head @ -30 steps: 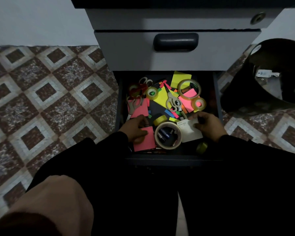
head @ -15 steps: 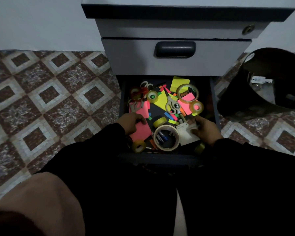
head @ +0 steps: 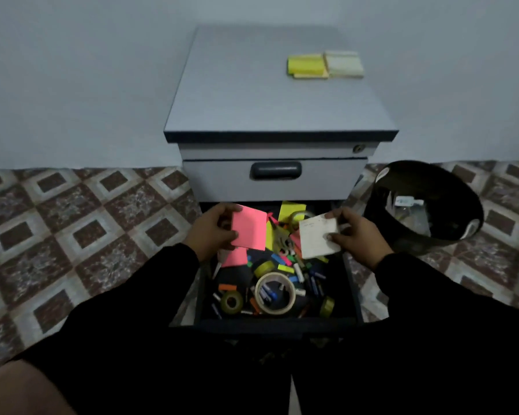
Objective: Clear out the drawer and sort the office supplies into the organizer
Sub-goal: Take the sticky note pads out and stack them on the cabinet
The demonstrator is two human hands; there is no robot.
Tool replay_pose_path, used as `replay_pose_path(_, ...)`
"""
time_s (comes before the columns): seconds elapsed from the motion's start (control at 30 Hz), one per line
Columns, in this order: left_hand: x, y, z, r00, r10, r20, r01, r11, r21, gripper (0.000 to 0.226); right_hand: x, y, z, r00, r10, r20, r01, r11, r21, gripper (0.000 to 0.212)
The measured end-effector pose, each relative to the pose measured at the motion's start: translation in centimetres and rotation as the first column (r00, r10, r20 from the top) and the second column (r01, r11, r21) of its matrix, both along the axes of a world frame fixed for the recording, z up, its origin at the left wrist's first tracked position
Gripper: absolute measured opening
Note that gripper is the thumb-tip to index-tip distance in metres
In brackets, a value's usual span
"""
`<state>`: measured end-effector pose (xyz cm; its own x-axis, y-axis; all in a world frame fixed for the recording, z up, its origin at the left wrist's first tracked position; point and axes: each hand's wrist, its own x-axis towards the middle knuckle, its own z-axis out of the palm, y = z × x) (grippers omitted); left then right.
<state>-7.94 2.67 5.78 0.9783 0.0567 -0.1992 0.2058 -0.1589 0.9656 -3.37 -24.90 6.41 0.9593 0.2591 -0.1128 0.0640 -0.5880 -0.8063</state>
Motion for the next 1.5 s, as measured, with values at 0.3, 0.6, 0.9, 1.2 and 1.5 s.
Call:
replay_pose_path(0.3, 3.4, -2.6, 11.2, 0.982, 0.008, 0.190, 0.006, 0.997, -0.074, 0.043, 4.1, -1.7, 10.7, 0.987, -0.038, 0.159, -0.005, 0.964, 0.265, 0.031)
replay_pose_path(0.6, 10.1, -3.3, 16.8, 0.970, 0.074, 0.231, -0.038, 0.987, -0.154, 0.042, 12.2, -2.3, 15.8, 0.976, -0.161, 0.150, 0.087, 0.908, 0.409, 0.030)
replay_pose_path(0.9, 17.2, -2.4, 16.8, 0.969, 0.080, 0.233, -0.045, 0.988, -0.149, 0.045, 22.5, -1.2, 15.2, 0.965, -0.235, 0.113, 0.154, 0.864, 0.480, 0.029)
replay_pose_path(1.2, 22.8, -1.1, 16.7, 0.971, 0.076, 0.226, -0.032, 0.981, -0.191, 0.045, 31.0, -0.7, 15.2, 0.963, -0.251, 0.100, 0.165, 0.839, 0.518, 0.029)
replay_pose_path(1.5, 25.1, -0.2, 16.1, 0.974, 0.065, 0.217, -0.025, 0.983, -0.180, 0.044, 34.5, -0.5, 13.5, 0.968, -0.237, 0.083, 0.186, 0.899, 0.395, 0.032)
